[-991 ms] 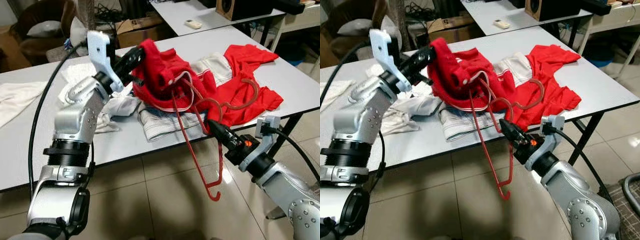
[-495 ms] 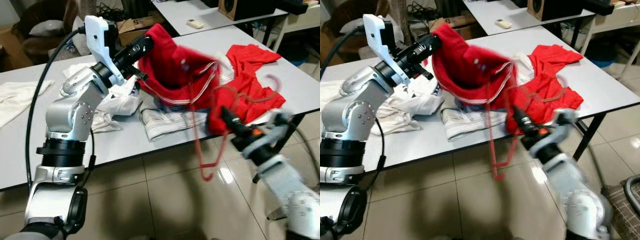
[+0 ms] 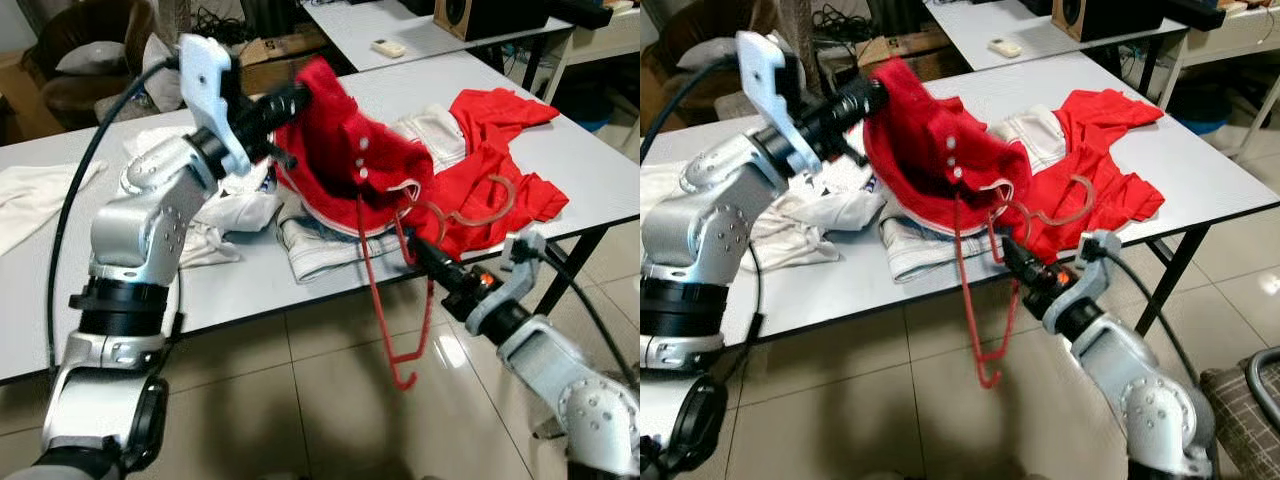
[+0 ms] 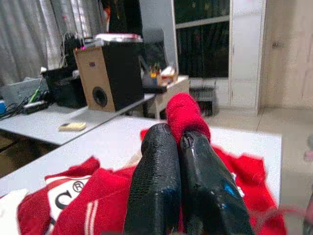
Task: Hang hanger
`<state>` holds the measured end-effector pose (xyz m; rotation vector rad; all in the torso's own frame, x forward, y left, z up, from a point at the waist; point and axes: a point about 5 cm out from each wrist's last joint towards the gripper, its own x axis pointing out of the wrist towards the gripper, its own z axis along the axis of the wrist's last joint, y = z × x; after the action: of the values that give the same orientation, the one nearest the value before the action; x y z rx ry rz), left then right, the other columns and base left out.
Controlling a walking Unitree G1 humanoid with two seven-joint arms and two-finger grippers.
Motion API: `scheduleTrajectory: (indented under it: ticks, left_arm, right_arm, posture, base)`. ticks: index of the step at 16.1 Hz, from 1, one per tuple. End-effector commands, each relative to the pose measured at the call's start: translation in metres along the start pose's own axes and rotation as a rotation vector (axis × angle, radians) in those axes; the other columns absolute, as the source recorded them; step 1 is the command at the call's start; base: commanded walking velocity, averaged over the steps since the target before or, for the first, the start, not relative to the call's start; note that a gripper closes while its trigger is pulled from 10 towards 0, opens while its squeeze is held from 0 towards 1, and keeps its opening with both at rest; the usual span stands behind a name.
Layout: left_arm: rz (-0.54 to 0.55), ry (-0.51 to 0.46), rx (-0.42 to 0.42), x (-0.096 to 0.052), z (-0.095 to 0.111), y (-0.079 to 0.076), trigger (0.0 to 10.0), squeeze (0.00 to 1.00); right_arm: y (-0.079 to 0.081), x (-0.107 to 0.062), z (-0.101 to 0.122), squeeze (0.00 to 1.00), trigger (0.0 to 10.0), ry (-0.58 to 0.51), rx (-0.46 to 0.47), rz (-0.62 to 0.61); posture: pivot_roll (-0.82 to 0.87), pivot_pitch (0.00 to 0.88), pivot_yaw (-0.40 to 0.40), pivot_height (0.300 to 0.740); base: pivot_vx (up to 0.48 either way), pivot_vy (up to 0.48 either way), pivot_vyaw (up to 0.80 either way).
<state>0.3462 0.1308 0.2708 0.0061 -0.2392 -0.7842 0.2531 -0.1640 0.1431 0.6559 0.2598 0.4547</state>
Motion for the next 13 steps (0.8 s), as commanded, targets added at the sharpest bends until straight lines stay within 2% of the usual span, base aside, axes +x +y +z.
scheduleTrajectory:
  ticks: [1, 2, 3, 4, 5, 8, 9, 10, 11, 12, 13]
  left_arm:
    - [-0.012, 0.012, 0.051, -0.002, 0.002, -0.001, 0.0, 0.0]
    - [-0.018, 0.02, 0.056, -0.002, 0.0, -0.002, 0.0, 0.0]
    - [-0.034, 0.044, 0.064, -0.003, -0.003, -0.005, 0.0, 0.0]
    - [-0.048, 0.074, 0.081, -0.005, -0.006, -0.006, 0.0, 0.0]
    - [-0.077, 0.214, 0.161, -0.014, -0.026, -0.008, 0.0, 0.0]
    - [-0.058, 0.349, 0.203, -0.026, -0.048, -0.005, 0.0, 0.0]
    - [-0.024, 0.376, 0.213, -0.029, -0.052, -0.001, 0.0, 0.0]
    - [0.091, 0.398, 0.219, -0.034, -0.055, 0.012, 0.0, 0.0]
    - [0.173, 0.378, 0.211, -0.034, -0.051, 0.021, 0.0, 0.0]
    - [0.202, 0.364, 0.204, -0.033, -0.049, 0.024, 0.0, 0.0]
    - [0.269, 0.306, 0.16, -0.031, -0.04, 0.031, 0.0, 0.0]
  right_arm:
    - [0.001, 0.006, -0.007, 0.0, 10.0, 0.059, -0.042, -0.016]
    - [0.0, 0.008, -0.006, 0.0, 10.0, 0.059, -0.053, -0.023]
    - [0.008, 0.014, 0.003, 0.0, 10.0, -0.025, 0.046, 0.043]
    - [0.01, 0.017, 0.007, 0.0, 10.0, -0.046, 0.042, 0.04]
    - [0.01, 0.027, 0.019, 0.0, 10.0, -0.132, 0.113, 0.044]
    - [0.017, 0.033, 0.033, 0.0, 10.0, -0.256, 0.238, 0.115]
    - [0.023, 0.032, 0.037, 0.0, 10.0, -0.288, 0.272, 0.168]
    - [0.033, 0.032, 0.04, 0.0, 10.0, -0.318, 0.277, 0.24]
    - [0.033, 0.034, 0.036, 0.0, 10.0, -0.288, 0.23, 0.22]
    - [0.033, 0.035, 0.033, 0.0, 10.0, -0.267, 0.209, 0.204]
    - [0.036, 0.035, 0.034, 0.0, 10.0, -0.288, 0.239, 0.244]
  posture:
    - [-0.11, 0.0, 0.157, 0.74]
    - [-0.11, 0.0, 0.156, 0.74]
    - [-0.11, 0.0, 0.156, 0.74]
    - [-0.11, 0.0, 0.156, 0.74]
    - [-0.1, 0.0, 0.149, 0.74]
    - [-0.1, 0.0, 0.147, 0.74]
    - [-0.1, 0.0, 0.147, 0.74]
    - [-0.09, 0.0, 0.144, 0.74]
    - [-0.09, 0.0, 0.145, 0.74]
    - [-0.09, 0.0, 0.145, 0.74]
    - [-0.09, 0.0, 0.145, 0.74]
  base:
    - [0.0, 0.0, 0.0]
    - [0.0, 0.0, 0.0]
    - [0.0, 0.0, 0.0]
    - [0.0, 0.0, 0.0]
    - [0.0, 0.0, 0.0]
    - [0.0, 0.0, 0.0]
    - [0.0, 0.0, 0.0]
    - [0.0, 0.0, 0.0]
    - [0.0, 0.0, 0.0]
    - [0.0, 0.0, 0.0]
    - [0.0, 0.0, 0.0]
